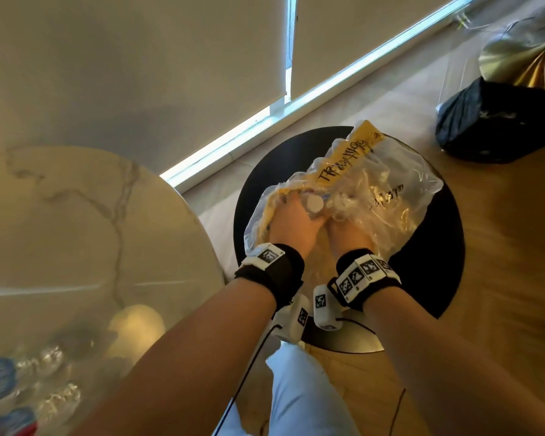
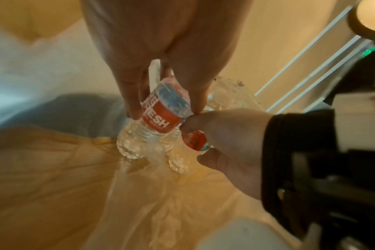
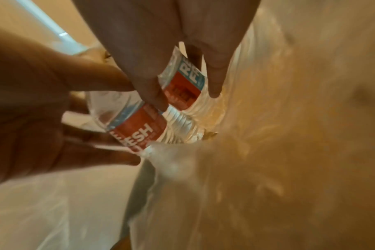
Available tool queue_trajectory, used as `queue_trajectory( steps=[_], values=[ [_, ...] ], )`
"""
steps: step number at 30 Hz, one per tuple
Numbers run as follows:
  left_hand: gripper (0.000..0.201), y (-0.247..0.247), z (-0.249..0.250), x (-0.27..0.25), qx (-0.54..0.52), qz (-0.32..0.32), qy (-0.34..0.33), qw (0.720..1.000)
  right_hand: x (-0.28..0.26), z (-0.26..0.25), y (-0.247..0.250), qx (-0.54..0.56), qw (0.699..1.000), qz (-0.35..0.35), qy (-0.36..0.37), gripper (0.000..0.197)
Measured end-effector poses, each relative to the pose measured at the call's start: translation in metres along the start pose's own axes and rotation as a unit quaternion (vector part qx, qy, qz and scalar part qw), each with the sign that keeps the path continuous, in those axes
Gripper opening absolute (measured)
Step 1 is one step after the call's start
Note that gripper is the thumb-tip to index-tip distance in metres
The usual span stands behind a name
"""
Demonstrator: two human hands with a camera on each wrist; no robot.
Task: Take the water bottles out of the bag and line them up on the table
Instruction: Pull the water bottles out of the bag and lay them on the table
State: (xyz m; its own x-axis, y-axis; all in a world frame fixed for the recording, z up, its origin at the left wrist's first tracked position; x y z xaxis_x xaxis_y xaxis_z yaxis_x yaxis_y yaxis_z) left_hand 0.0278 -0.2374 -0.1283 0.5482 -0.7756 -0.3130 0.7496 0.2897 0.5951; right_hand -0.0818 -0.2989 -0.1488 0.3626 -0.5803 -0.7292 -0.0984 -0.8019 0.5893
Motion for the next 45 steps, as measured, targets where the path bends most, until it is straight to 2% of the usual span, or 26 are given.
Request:
queue_trajectory(
  steps=[1, 4, 5, 7, 9, 14, 17, 20, 23, 26, 28, 32, 34, 36, 38, 40, 41, 43, 45],
  values=[
    [0.040, 0.000, 0.004, -0.002, 0.030, -0.010, -0.013, 0.999, 0.002, 0.001, 0.000, 0.005, 1.000, 0.015, 0.001, 0.040],
    [0.047, 0.004, 0.001, -0.016, 0.086, -0.040, -0.014, 0.995, -0.013, -0.009, 0.002, 0.052, 0.991, 0.091, 0.087, 0.036],
    [0.049, 0.008, -0.001, -0.025, 0.087, -0.043, -0.016, 0.995, -0.023, -0.011, 0.002, 0.065, 0.990, 0.085, 0.094, 0.038],
    [0.052, 0.022, -0.002, -0.048, 0.065, -0.050, -0.028, 0.996, -0.042, -0.013, -0.002, 0.081, 0.986, 0.083, 0.118, 0.056],
    [0.049, 0.046, 0.002, -0.081, -0.003, -0.062, -0.036, 0.997, -0.067, -0.019, -0.003, 0.087, 0.981, 0.088, 0.149, 0.066],
    [0.054, 0.135, -0.007, -0.184, -0.060, 0.000, -0.059, 0.996, -0.168, -0.069, -0.013, 0.071, 0.951, 0.111, 0.279, 0.052],
    [0.052, 0.182, -0.044, -0.239, -0.097, 0.049, -0.013, 0.994, -0.216, -0.106, -0.053, 0.073, 0.941, 0.047, 0.329, 0.047],
    [0.057, 0.213, -0.099, -0.276, -0.051, 0.082, 0.082, 0.992, -0.229, -0.132, -0.118, 0.060, 0.939, -0.035, 0.337, 0.051],
    [0.056, 0.225, -0.146, -0.294, -0.032, 0.067, 0.177, 0.981, -0.225, -0.150, -0.187, 0.036, 0.942, -0.091, 0.322, 0.061],
    [0.053, 0.229, -0.176, -0.304, -0.037, 0.051, 0.242, 0.968, -0.224, -0.164, -0.229, 0.016, 0.944, -0.114, 0.310, 0.062],
    [0.056, 0.232, -0.189, -0.310, -0.042, 0.061, 0.266, 0.961, -0.226, -0.169, -0.242, 0.007, 0.945, -0.118, 0.306, 0.062],
    [0.063, 0.239, -0.190, -0.317, -0.073, 0.070, 0.270, 0.957, -0.228, -0.172, -0.249, 0.006, 0.943, -0.132, 0.306, 0.070],
    [0.071, 0.244, -0.183, -0.322, -0.079, 0.057, 0.265, 0.959, -0.232, -0.171, -0.241, 0.003, 0.940, -0.153, 0.305, 0.083],
    [0.077, 0.252, -0.172, -0.328, -0.042, 0.053, 0.262, 0.963, -0.235, -0.164, -0.223, -0.012, 0.939, -0.165, 0.302, 0.090],
    [0.069, 0.270, -0.145, -0.333, 0.018, 0.108, 0.217, 0.970, -0.235, -0.148, -0.188, 0.010, 0.944, -0.138, 0.298, 0.077],
    [0.051, 0.283, -0.097, -0.332, 0.043, 0.196, 0.105, 0.974, -0.224, -0.122, -0.140, 0.092, 0.955, -0.057, 0.277, 0.047],
    [0.043, 0.280, -0.072, -0.327, 0.034, 0.213, 0.052, 0.975, -0.215, -0.110, -0.115, 0.127, 0.959, -0.014, 0.253, 0.035],
    [0.031, 0.248, -0.028, -0.300, 0.003, 0.168, -0.018, 0.986, -0.180, -0.076, -0.073, 0.182, 0.967, 0.045, 0.172, 0.028],
    [0.025, 0.192, 0.008, -0.260, 0.017, 0.066, -0.052, 0.996, -0.135, -0.048, -0.045, 0.240, 0.967, 0.051, 0.074, 0.031]
  ],
)
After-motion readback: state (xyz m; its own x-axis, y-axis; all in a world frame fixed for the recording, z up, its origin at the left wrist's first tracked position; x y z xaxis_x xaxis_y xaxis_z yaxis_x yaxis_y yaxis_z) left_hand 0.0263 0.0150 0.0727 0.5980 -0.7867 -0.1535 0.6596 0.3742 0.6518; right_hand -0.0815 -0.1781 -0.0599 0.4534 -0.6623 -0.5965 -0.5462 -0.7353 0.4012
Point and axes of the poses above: each hand's wrist, its own x-axis towards the middle knuckle, its own y-axis out of the back of the hand, z = x × y, the point moved 6 cm from there along x, towards the middle knuckle, and after that the axes turned 11 degrees about -z, right-handed, at the moved point
